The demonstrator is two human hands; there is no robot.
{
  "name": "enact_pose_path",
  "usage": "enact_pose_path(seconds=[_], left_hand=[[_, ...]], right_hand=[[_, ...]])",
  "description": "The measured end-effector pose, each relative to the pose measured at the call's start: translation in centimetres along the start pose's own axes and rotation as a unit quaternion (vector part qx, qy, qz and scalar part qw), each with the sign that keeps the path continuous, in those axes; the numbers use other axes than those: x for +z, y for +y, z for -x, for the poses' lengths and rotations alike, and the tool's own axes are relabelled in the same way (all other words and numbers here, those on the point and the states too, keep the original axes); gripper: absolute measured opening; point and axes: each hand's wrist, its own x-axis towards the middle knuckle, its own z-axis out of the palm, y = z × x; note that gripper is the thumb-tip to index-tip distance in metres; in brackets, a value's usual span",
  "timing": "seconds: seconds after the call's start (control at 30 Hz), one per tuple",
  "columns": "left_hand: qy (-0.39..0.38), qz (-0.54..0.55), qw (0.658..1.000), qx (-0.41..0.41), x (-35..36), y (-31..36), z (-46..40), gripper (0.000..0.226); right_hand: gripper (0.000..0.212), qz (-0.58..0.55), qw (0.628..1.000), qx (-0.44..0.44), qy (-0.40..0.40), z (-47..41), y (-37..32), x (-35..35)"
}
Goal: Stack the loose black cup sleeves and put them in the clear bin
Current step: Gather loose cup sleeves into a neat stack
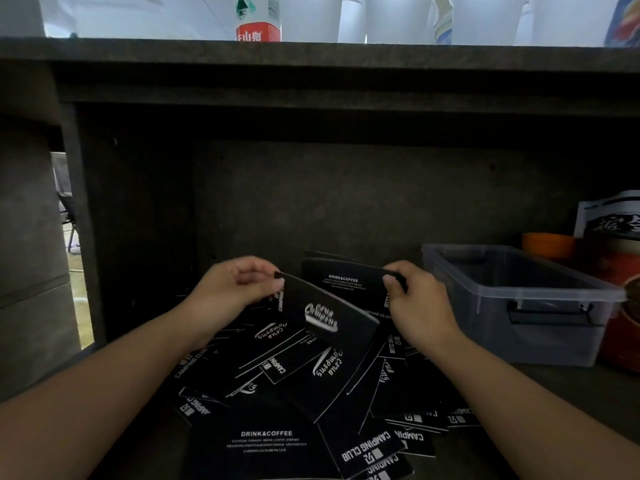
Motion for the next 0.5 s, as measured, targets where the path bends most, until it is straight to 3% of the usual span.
enact_pose_path(seconds=[0.2,0.37,0.5], left_hand=[[0.120,0.000,0.993,-0.012,-0.4,-0.4,-0.5,0.009],[0.049,-0.043,0.998,0.009,0.5,-0.3,-0.2,0.005],[0.070,-0.143,0.986,0.055,-0.6,-1.0,-0.8,0.018]], right_hand=[[0.025,-0.047,0.999,-0.010,-0.019,0.3,-0.6,0.2],[0.007,0.017,0.994,-0.073,-0.077,0.7,-0.8,0.4],[0.012,0.044,0.997,-0.070,-0.007,0.3,-0.4,0.2]])
